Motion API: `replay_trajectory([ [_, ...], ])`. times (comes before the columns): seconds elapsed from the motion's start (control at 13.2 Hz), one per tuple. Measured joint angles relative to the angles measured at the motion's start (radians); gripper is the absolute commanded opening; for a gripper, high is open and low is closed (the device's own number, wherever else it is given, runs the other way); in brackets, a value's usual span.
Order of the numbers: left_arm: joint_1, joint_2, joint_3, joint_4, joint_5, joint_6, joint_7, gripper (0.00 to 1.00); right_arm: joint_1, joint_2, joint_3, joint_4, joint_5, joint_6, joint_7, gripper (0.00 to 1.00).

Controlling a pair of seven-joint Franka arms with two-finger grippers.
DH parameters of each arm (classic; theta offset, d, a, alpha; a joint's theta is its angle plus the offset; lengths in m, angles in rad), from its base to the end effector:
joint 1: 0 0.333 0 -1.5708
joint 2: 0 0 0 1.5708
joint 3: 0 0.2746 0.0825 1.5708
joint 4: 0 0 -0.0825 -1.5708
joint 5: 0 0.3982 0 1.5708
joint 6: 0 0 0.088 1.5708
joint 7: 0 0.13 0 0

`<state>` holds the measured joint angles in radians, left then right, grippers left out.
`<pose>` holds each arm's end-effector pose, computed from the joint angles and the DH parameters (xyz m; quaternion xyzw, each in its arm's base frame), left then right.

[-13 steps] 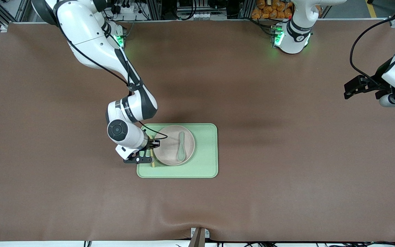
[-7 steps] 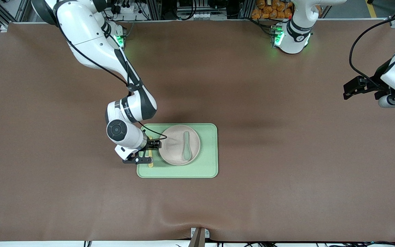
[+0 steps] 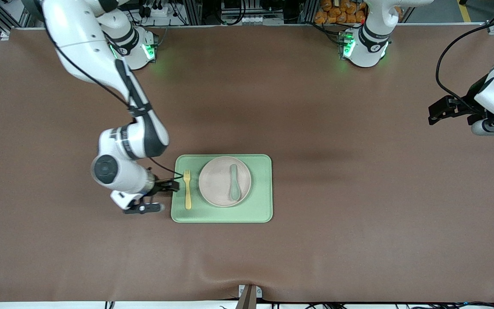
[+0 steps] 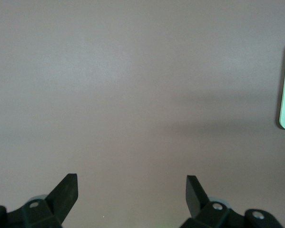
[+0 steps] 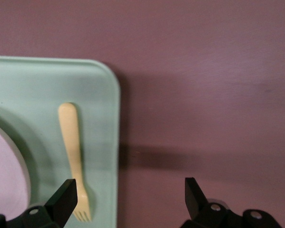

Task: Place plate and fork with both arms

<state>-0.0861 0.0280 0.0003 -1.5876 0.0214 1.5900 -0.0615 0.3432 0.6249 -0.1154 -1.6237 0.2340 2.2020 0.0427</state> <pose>0.5744 -0.0467 0.5376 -0.9998 0.0125 0.0120 0.0116 0.6512 0.1687 0.1908 -0.9976 -0.0315 0.0276 0.0558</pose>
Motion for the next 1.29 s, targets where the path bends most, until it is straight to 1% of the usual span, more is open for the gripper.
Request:
replay_trajectory([
  [0.23, 0.000, 0.000, 0.000, 0.000, 0.000, 0.000, 0.000, 1.00, -0.084, -0.100, -0.002, 0.006, -0.011, -0.099, -0.046, 1.00],
  [0.45, 0.000, 0.002, 0.000, 0.000, 0.000, 0.000, 0.000, 1.00, -0.143, -0.212, -0.004, 0.009, -0.101, -0.181, -0.077, 1.00],
  [0.53, -0.001, 0.002, 0.000, 0.000, 0.000, 0.000, 0.000, 1.00, -0.167, -0.250, -0.004, 0.009, -0.116, -0.204, -0.101, 1.00],
  [0.83, -0.002, 0.003, -0.001, -0.001, 0.000, 0.000, 0.000, 1.00, -0.271, -0.376, -0.006, 0.011, -0.124, -0.320, -0.219, 1.00],
  [0.99, -0.002, 0.003, -0.001, 0.000, 0.000, 0.000, 0.000, 1.00, -0.295, -0.429, -0.006, 0.019, -0.130, -0.395, -0.236, 1.00],
  [1.14, -0.003, 0.003, -0.001, 0.000, 0.000, 0.000, 0.000, 1.00, -0.296, -0.475, -0.002, 0.035, -0.148, -0.470, -0.235, 1.00],
  [1.29, -0.004, 0.003, -0.002, 0.001, 0.000, 0.000, 0.000, 1.00, -0.294, -0.506, 0.007, 0.082, -0.175, -0.558, -0.209, 1.00],
])
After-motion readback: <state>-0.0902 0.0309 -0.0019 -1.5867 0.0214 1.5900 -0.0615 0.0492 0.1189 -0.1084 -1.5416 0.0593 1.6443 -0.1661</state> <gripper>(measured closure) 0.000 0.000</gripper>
